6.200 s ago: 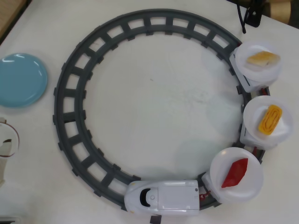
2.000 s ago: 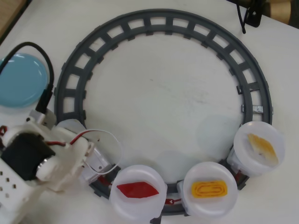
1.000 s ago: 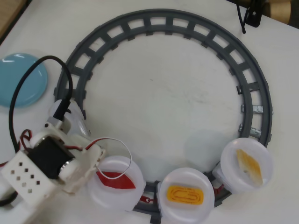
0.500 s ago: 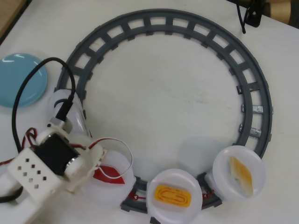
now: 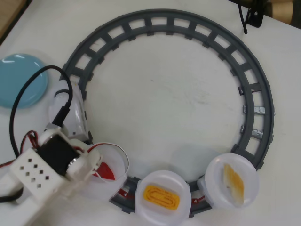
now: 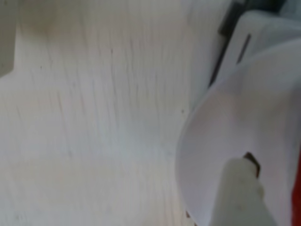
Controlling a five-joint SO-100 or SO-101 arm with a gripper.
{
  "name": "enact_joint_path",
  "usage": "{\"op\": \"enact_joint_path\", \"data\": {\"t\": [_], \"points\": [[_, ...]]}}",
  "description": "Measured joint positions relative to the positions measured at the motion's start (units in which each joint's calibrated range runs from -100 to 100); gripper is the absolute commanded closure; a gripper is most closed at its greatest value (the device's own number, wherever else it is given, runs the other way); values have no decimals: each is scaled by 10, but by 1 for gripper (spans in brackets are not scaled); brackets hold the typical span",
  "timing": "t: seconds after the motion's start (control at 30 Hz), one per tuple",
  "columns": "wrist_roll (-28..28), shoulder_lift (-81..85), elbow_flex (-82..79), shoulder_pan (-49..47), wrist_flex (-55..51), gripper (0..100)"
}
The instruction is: Pick up the sushi from the Shinkansen and put it on the blue dish
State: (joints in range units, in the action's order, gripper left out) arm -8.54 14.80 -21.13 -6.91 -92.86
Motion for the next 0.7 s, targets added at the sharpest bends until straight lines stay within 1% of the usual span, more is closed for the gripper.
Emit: {"op": "enact_joint_path", "data": {"t": [0.37, 0.43, 0.7], "points": [[0, 0, -38, -52, 55, 76], [0, 0, -39, -50, 70, 78], [0, 0, -40, -55, 70, 87]]}}
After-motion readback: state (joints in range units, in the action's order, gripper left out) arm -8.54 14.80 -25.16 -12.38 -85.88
